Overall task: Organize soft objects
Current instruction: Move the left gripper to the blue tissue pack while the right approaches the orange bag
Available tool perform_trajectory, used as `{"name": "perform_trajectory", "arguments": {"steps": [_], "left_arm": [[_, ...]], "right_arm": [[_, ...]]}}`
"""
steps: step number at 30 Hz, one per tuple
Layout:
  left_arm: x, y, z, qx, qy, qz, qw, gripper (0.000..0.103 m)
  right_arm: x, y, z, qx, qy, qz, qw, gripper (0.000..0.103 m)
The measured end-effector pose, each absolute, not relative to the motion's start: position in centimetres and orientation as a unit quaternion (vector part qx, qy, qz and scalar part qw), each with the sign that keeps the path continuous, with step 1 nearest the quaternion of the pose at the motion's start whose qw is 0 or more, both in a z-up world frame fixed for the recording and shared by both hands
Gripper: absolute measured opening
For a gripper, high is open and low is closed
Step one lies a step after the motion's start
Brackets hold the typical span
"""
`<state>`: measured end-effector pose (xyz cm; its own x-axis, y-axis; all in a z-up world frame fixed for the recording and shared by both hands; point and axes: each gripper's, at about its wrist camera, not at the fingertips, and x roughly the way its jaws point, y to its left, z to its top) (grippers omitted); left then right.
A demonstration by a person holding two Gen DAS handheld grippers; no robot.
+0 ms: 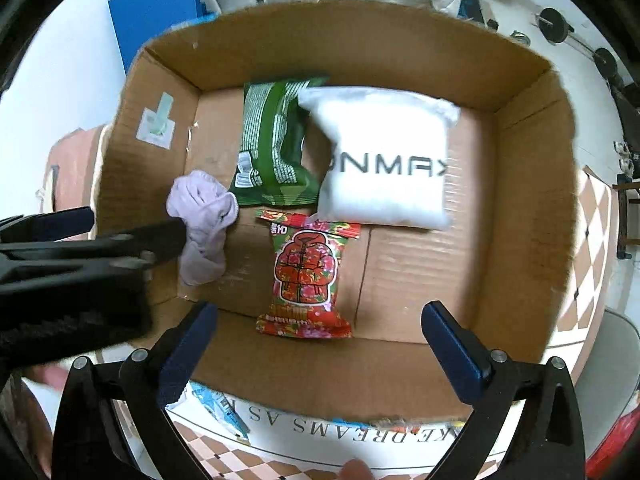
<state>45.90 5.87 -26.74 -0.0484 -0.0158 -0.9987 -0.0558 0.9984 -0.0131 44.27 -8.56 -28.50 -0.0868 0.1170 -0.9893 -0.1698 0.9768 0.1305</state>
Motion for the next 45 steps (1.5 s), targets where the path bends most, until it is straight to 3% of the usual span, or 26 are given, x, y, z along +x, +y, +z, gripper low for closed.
{"name": "perform_trajectory", "arguments": {"steps": [10, 13, 19, 27, 35, 42, 45], "left_arm": [[36.5, 9.4, -23.6, -0.085, 0.691, 0.057, 0.716, 0.098], [31.9, 13.0, -26.6, -0.165, 0.710, 0.095, 0.678, 0.098], [24.7, 20.8, -35.8, -0.437, 0.708, 0.146, 0.535, 0.098], [22.2, 23.6, -43.1, -0.525, 0.701, 0.212, 0.434, 0.098], [24.5, 22.8, -45.4, -0.450, 0.737, 0.253, 0.437, 0.098], [29.2, 16.3, -43.0, -0.155, 0.781, 0.200, 0.570, 0.097], [29.4, 13.8, -42.7, -0.078, 0.782, 0.181, 0.591, 0.097]], "right_arm": [[38.6, -13.5, -21.9, -0.005, 0.662, 0.107, 0.742, 0.103], [35.2, -16.4, -21.1, 0.021, 0.659, 0.101, 0.745, 0.103], [28.7, -20.0, -24.2, 0.054, 0.689, 0.085, 0.717, 0.103], [24.4, -21.1, -29.4, 0.098, 0.720, 0.063, 0.684, 0.103], [24.4, -19.7, -31.2, 0.096, 0.713, 0.050, 0.693, 0.103], [25.7, -21.8, -33.2, 0.136, 0.710, 0.005, 0.691, 0.103], [26.6, -23.4, -34.4, 0.180, 0.710, -0.016, 0.681, 0.103]]}}
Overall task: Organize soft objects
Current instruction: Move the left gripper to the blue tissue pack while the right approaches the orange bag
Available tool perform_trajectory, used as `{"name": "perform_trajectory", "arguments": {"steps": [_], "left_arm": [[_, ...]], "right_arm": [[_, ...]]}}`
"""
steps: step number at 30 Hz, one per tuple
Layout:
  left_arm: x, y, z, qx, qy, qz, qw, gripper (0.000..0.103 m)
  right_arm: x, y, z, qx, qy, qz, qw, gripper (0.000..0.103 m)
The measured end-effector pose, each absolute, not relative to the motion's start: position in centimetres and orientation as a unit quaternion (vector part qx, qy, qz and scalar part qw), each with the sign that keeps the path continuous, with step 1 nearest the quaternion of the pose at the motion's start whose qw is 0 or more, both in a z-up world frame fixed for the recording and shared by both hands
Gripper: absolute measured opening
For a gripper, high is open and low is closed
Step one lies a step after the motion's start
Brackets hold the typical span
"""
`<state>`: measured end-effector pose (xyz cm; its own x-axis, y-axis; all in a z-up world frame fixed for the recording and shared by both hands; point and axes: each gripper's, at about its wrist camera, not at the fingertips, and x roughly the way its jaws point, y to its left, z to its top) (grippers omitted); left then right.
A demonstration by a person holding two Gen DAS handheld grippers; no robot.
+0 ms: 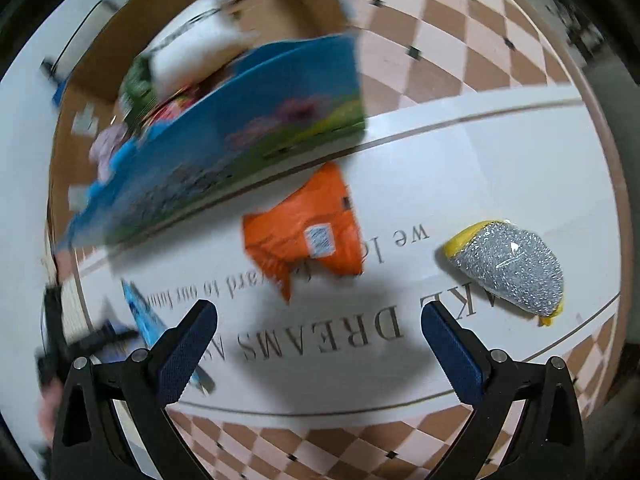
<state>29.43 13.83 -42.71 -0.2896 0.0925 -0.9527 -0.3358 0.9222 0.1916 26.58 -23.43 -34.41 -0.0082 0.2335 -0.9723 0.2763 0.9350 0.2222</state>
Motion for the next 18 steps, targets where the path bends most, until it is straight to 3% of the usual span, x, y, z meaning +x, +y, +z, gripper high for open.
{"name": "perform_trajectory", "arguments": {"steps": [6, 10, 11, 14, 18], "left_arm": [[27.5, 10.5, -43.2, -0.057, 0.782, 0.176, 0.595, 0.098], [27.5, 11.8, -43.0, -0.072, 0.786, 0.168, 0.591, 0.098], [27.3, 11.9, -43.0, -0.072, 0.786, 0.167, 0.591, 0.098], [26.5, 12.5, -42.6, -0.071, 0.787, 0.159, 0.592, 0.098], [24.8, 12.0, -42.3, -0.063, 0.787, 0.142, 0.597, 0.098]], "right_arm": [[27.8, -25.2, -37.8, 0.302, 0.700, -0.059, 0.645, 0.103], [28.6, -24.2, -39.9, 0.329, 0.701, -0.061, 0.629, 0.077], [28.7, -23.8, -40.2, 0.329, 0.703, -0.054, 0.628, 0.074], [28.8, -22.9, -40.1, 0.289, 0.724, -0.029, 0.626, 0.067], [27.8, -21.1, -39.1, 0.156, 0.775, 0.056, 0.610, 0.064]]}}
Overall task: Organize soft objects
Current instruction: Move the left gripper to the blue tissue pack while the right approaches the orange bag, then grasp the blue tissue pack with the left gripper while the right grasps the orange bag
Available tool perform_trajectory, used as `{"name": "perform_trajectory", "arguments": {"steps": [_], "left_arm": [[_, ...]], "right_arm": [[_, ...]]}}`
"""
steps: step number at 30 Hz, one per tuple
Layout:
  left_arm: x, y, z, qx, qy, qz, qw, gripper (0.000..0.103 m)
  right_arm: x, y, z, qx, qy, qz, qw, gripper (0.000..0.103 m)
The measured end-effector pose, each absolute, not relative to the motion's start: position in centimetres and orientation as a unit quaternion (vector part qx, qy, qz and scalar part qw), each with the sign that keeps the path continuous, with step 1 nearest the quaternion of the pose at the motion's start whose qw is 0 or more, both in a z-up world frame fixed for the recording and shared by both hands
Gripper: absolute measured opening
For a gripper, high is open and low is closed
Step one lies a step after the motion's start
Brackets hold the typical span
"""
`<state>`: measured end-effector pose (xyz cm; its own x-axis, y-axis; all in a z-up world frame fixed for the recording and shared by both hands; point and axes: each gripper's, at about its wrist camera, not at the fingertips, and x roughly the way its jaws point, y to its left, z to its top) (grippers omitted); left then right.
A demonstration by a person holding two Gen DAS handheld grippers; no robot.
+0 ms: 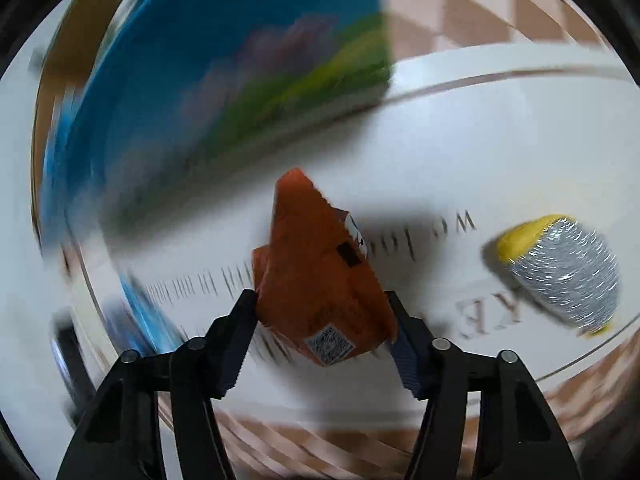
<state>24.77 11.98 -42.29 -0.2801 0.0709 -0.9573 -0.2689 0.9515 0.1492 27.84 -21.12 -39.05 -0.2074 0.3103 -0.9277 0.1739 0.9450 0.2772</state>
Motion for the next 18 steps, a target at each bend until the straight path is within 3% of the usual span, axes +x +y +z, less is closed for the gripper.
{"name": "perform_trajectory", "arguments": {"steps": [3, 6, 8, 18], "left_arm": [[21.3, 12.4, -42.1, -0.064, 0.784, 0.134, 0.602, 0.098], [19.5, 11.5, -41.4, -0.076, 0.780, 0.130, 0.607, 0.098], [18.1, 11.3, -41.0, -0.093, 0.778, 0.131, 0.608, 0.098], [13.4, 14.0, -37.6, -0.189, 0.756, 0.146, 0.609, 0.097]], "right_arm": [[26.5, -20.2, -38.7, 0.053, 0.803, 0.096, 0.586, 0.064], [26.2, -20.4, -38.2, 0.004, 0.805, 0.092, 0.587, 0.074], [26.6, -21.0, -37.6, 0.028, 0.792, 0.085, 0.604, 0.090], [26.2, -24.0, -38.8, 0.232, 0.766, -0.024, 0.599, 0.091]]}}
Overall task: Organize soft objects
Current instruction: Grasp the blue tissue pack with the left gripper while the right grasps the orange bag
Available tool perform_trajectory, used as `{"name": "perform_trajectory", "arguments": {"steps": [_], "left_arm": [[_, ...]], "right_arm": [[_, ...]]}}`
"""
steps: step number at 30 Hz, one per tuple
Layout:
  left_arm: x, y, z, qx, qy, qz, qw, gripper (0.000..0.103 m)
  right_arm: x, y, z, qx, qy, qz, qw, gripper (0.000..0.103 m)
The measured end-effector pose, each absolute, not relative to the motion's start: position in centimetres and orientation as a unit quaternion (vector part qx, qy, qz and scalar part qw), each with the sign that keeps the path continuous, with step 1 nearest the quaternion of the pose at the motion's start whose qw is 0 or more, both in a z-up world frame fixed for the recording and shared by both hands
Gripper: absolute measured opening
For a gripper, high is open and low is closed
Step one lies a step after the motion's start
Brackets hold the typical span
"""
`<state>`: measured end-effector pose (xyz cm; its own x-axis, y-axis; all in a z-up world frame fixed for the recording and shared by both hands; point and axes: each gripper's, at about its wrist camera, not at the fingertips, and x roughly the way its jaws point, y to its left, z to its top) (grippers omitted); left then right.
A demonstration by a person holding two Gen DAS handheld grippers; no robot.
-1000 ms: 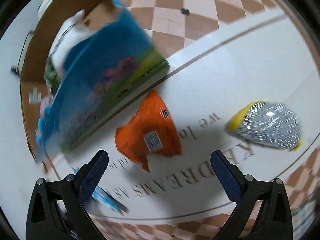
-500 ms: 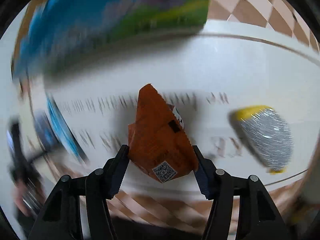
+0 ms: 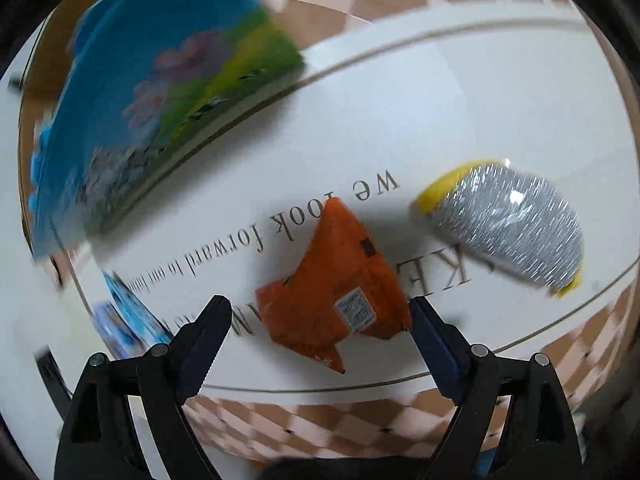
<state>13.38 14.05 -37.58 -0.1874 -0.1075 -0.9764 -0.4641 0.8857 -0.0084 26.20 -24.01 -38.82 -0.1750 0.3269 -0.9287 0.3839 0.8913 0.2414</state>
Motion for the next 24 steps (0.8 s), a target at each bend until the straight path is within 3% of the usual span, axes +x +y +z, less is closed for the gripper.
{"name": "perform_trajectory", "arguments": {"steps": [1, 3, 4, 7, 14, 17, 24], "left_arm": [[13.0, 14.4, -37.5, -0.196, 0.755, 0.149, 0.608, 0.097], [12.9, 14.9, -37.5, -0.199, 0.754, 0.154, 0.607, 0.097], [12.6, 15.1, -37.4, -0.200, 0.753, 0.155, 0.608, 0.097], [13.4, 15.7, -37.0, -0.194, 0.755, 0.154, 0.608, 0.097], [14.8, 14.8, -39.0, -0.171, 0.770, 0.156, 0.595, 0.097], [15.1, 15.1, -40.3, -0.184, 0.778, 0.158, 0.579, 0.097], [13.8, 15.7, -42.2, -0.203, 0.789, 0.166, 0.555, 0.097]], "right_arm": [[25.7, -23.9, -39.1, 0.237, 0.765, -0.028, 0.599, 0.091], [26.2, -23.1, -39.5, 0.206, 0.769, -0.023, 0.604, 0.073], [26.6, -22.5, -39.8, 0.178, 0.777, -0.012, 0.604, 0.069], [27.0, -19.7, -40.1, 0.087, 0.797, 0.047, 0.596, 0.066], [26.2, -14.3, -39.5, -0.142, 0.810, 0.129, 0.555, 0.069], [26.7, -14.2, -38.1, -0.130, 0.795, 0.110, 0.583, 0.085], [25.3, -17.2, -36.6, 0.000, 0.785, 0.006, 0.620, 0.085]]}}
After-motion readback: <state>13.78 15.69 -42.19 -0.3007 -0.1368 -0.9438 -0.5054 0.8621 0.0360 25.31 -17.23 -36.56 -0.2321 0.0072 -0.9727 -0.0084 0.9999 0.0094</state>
